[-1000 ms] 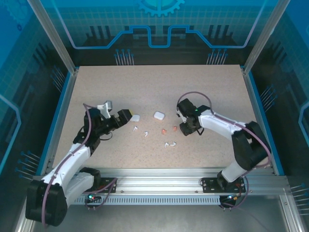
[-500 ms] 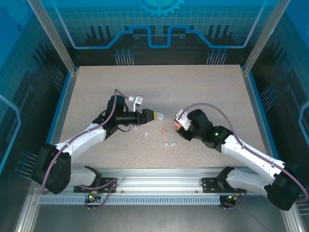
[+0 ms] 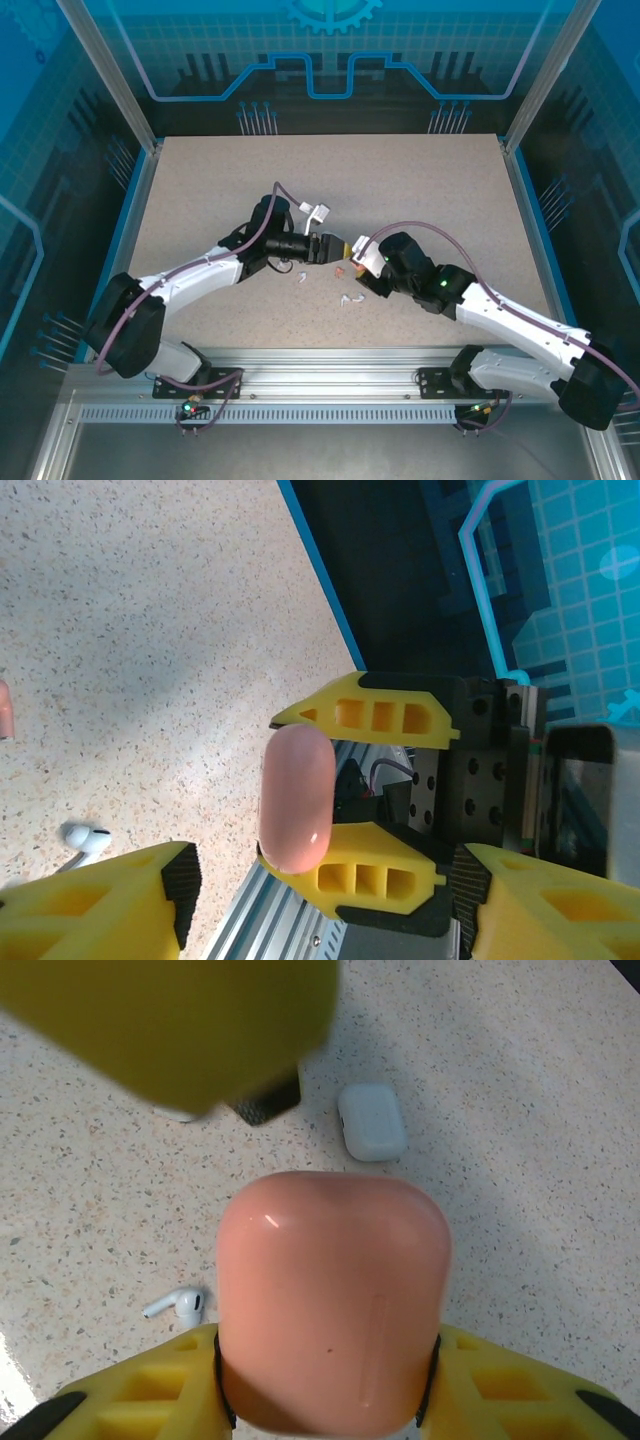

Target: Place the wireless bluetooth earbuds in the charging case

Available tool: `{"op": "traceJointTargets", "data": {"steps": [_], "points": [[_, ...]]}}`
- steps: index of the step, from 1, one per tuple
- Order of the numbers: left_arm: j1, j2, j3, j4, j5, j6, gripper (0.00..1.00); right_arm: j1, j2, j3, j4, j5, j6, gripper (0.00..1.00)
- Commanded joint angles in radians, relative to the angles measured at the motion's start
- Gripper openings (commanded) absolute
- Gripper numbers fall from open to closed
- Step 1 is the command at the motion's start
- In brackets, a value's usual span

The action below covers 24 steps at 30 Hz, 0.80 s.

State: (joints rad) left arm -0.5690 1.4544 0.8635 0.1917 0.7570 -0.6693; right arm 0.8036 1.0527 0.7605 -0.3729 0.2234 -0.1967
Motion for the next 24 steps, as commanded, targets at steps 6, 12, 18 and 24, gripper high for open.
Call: {"op": "traceJointTargets", "data": {"steps": [6,12,18,24], "points": [[-0.037,0.054,0.062,-0.007,0.03,0.03,0.61,0.017,-0.03,0.042,0.018,-0.036,-0.001,0.42],[-0.054,0.081,0.083,-0.02,0.039,0.038,0.54,0.016,-0.025,0.053,0.019,-0.027,0.002,0.42],[-0.062,0.107,0.097,-0.038,0.046,0.045,0.45,0.016,0.002,0.075,-0.004,-0.019,-0.007,0.42],[-0.07,0.112,0.111,-0.059,0.052,0.06,0.35,0.012,0.019,0.084,-0.009,-0.005,-0.01,0.42]]}}
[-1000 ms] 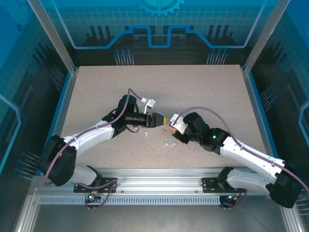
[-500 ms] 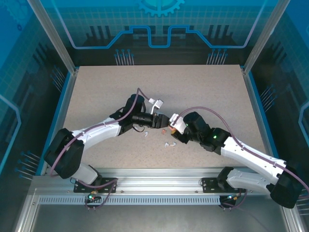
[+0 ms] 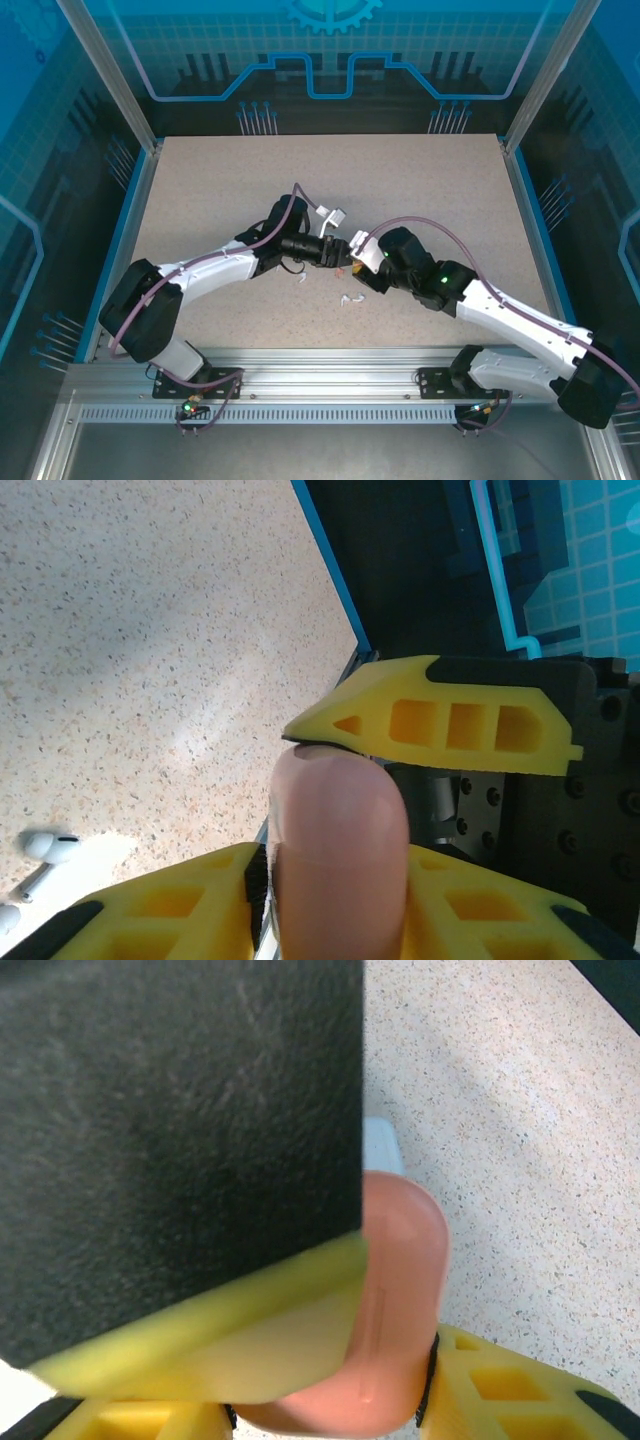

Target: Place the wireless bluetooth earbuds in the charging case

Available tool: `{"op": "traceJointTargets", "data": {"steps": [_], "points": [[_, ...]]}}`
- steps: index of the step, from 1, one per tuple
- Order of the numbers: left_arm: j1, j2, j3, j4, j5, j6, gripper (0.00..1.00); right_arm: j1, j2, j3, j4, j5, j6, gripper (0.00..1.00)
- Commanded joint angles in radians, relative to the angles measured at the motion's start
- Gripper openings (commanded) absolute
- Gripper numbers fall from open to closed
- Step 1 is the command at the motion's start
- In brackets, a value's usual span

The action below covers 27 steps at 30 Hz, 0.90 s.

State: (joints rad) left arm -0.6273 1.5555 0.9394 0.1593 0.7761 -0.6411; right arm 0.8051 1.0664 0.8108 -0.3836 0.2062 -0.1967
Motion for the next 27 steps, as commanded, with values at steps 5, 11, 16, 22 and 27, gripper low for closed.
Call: {"op": "traceJointTargets", "data": {"steps": [5,11,16,22,27], "points": [[-0.011,0.006,0.038,-0.031,0.035,0.037,0.23,0.004,0.014,0.04,-0.004,0.012,-0.009,0.43],[-0.012,-0.031,0.031,-0.035,0.0,0.069,0.16,-0.054,0.002,0.062,-0.083,-0.108,0.023,0.69],[-0.012,-0.116,-0.012,0.002,-0.123,0.12,0.15,-0.107,-0.093,0.05,-0.07,-0.277,0.052,1.0],[-0.012,-0.225,-0.098,0.118,-0.253,0.174,0.14,-0.215,-0.236,-0.001,0.021,-0.508,0.156,1.0],[-0.012,-0.313,-0.221,0.318,-0.313,0.208,0.1,-0.323,-0.295,-0.065,0.197,-0.655,0.311,1.0]]}}
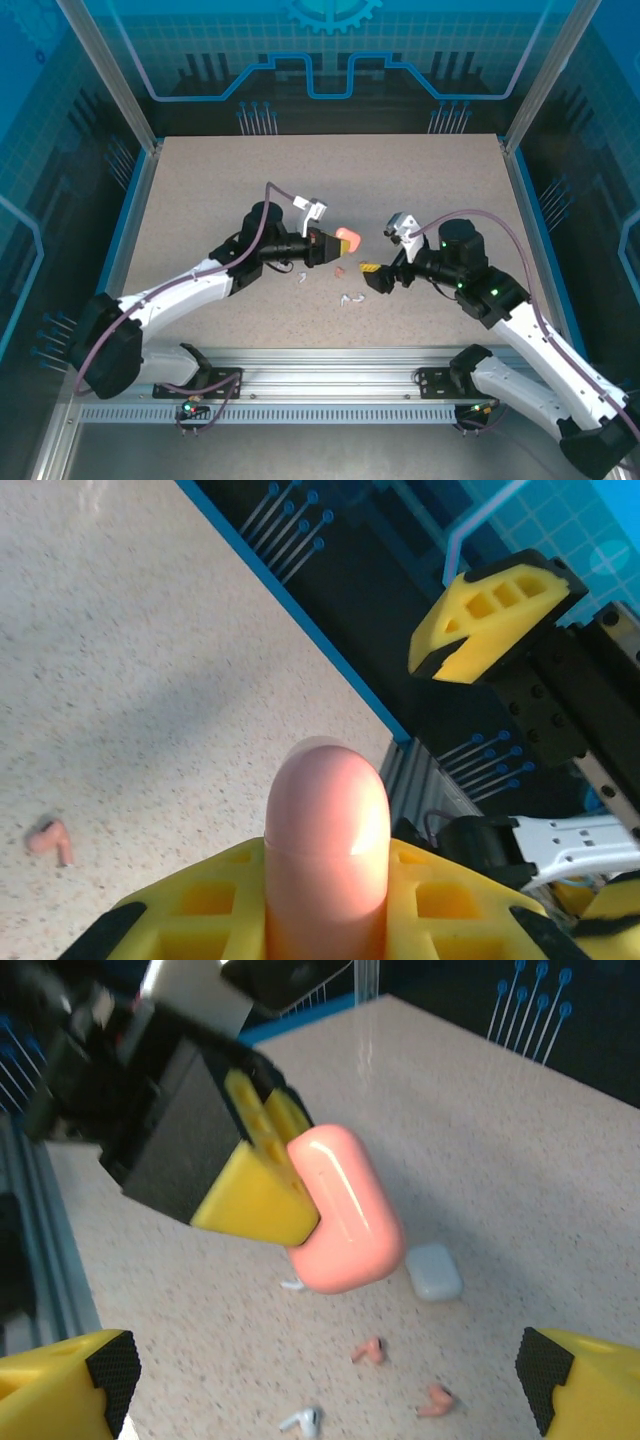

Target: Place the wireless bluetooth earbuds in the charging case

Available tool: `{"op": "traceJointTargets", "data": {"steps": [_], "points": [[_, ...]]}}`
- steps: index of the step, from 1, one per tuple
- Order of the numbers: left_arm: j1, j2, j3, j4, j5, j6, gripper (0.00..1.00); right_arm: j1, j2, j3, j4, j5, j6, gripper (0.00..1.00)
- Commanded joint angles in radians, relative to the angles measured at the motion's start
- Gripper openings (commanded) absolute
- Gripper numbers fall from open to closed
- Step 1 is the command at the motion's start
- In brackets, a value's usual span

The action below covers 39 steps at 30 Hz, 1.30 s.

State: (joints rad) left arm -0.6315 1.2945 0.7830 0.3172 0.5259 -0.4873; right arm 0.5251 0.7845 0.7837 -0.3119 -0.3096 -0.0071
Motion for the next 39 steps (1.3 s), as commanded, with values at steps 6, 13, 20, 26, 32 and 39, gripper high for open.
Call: {"op": "traceJointTargets", "data": {"steps": [6,13,20,26,32,39], "points": [[-0.008,-0.144,-0.204,0.402,-0.057,0.076,0.06,-0.1,0.015,-0.065,0.291,-0.227,0.251,1.0],[-0.008,-0.198,-0.284,0.535,-0.036,0.111,0.04,-0.085,0.111,-0.02,0.343,-0.289,0.268,1.0],[-0.008,-0.195,-0.278,0.536,-0.025,0.11,0.02,-0.042,0.164,0.017,0.349,-0.284,0.242,1.0],[-0.008,-0.187,-0.272,0.54,-0.021,0.101,0.02,-0.031,0.197,0.043,0.349,-0.27,0.236,0.98],[-0.008,-0.182,-0.274,0.552,-0.026,0.089,0.01,-0.021,0.235,0.083,0.327,-0.27,0.212,0.96],[-0.007,-0.174,-0.269,0.561,-0.022,0.082,0.01,-0.019,0.275,0.111,0.328,-0.269,0.205,0.93]]}}
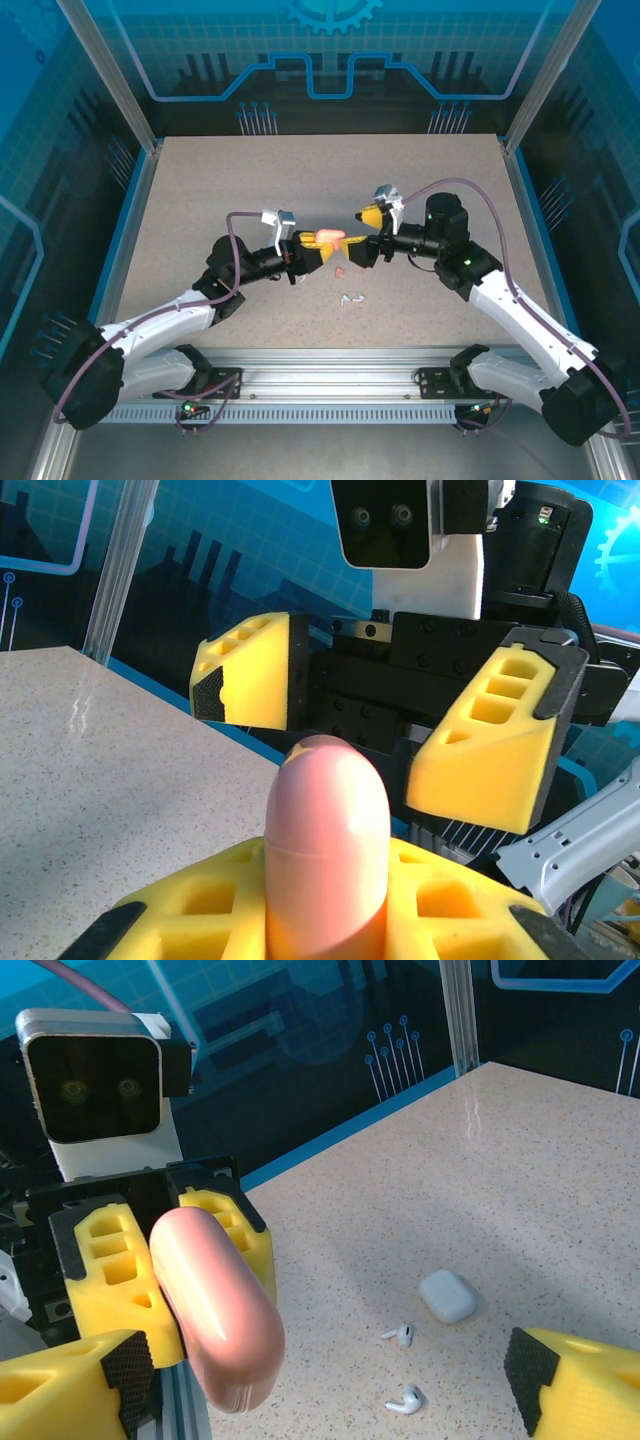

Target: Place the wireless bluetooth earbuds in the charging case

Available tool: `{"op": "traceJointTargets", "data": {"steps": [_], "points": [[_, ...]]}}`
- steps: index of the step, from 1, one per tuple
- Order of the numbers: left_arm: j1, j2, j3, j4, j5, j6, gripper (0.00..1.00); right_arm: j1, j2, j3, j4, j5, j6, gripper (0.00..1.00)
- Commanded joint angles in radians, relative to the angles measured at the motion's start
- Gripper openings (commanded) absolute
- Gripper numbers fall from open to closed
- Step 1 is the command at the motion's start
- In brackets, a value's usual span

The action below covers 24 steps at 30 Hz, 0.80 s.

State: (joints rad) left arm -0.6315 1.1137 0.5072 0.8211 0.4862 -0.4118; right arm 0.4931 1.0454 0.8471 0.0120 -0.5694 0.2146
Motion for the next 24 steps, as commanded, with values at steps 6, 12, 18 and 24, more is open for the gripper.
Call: {"op": "traceJointTargets", "data": {"steps": [6,12,18,24], "points": [[-0.008,0.006,0.009,0.056,0.02,0.007,0.0,0.013,0.049,0.088,-0.019,0.02,-0.017,0.87],[-0.008,0.003,0.009,0.056,0.022,0.004,0.0,0.007,0.066,0.111,-0.042,0.048,-0.029,0.84],[-0.007,0.0,0.01,0.046,0.015,0.005,0.0,0.012,0.054,0.083,0.017,-0.048,-0.031,0.87],[-0.008,-0.004,0.01,0.041,0.015,0.004,0.0,0.024,0.06,0.064,0.017,-0.07,-0.04,0.92]]}}
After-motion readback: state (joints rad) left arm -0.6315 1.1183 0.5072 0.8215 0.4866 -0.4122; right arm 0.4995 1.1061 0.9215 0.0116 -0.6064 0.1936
